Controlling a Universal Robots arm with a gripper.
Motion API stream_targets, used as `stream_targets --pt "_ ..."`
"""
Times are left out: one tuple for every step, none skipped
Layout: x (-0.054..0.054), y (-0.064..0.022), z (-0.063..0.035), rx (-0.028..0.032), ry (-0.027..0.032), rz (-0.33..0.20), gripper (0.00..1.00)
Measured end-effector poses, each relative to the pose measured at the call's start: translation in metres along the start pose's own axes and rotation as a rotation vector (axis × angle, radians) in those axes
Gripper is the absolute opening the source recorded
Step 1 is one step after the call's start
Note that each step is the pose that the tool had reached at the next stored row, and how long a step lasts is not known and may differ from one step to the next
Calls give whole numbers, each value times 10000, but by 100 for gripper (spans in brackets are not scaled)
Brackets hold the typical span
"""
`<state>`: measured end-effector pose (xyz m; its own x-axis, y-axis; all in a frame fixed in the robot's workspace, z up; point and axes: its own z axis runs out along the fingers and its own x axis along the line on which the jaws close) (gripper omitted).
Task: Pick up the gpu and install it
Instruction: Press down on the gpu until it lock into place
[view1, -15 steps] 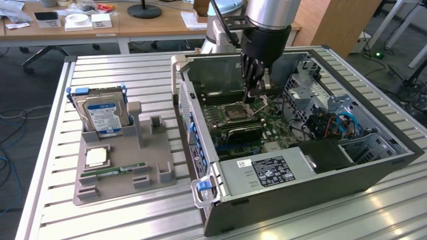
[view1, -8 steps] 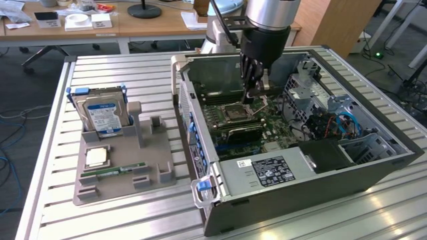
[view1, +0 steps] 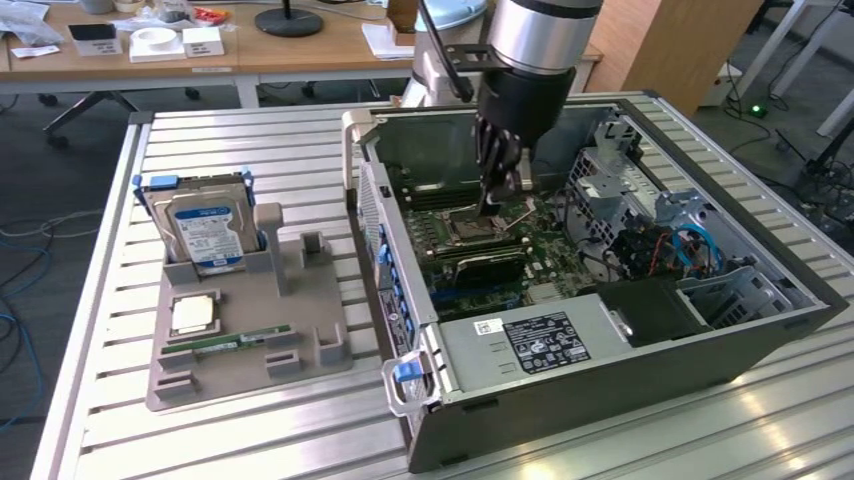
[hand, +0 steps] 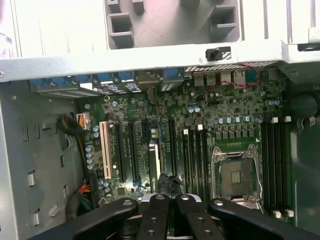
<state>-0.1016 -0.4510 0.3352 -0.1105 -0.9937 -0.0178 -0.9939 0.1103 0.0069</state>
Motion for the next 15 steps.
stream_targets --pt "0 0 18 0 0 0 11" --pt "1 -1 36 0 0 -1 11" --pt "1 -1 53 0 2 -1 11" --pt "1 -1 71 0 2 -1 11" --pt "2 -1 90 1 1 -1 11" --pt "2 -1 108 1 0 -1 11" --pt "2 -1 127 1 1 0 11" --pt "3 -1 145 1 1 -1 11" --pt "3 -2 163 1 -1 -1 11" --pt "3 -2 181 1 0 -1 11" --pt "4 -2 199 1 1 -1 11" --pt "4 -2 217 2 1 -1 11" --pt "4 -2 235 2 0 -1 11" --pt "5 -2 253 2 1 -1 11" --pt "5 -2 272 3 1 -4 11"
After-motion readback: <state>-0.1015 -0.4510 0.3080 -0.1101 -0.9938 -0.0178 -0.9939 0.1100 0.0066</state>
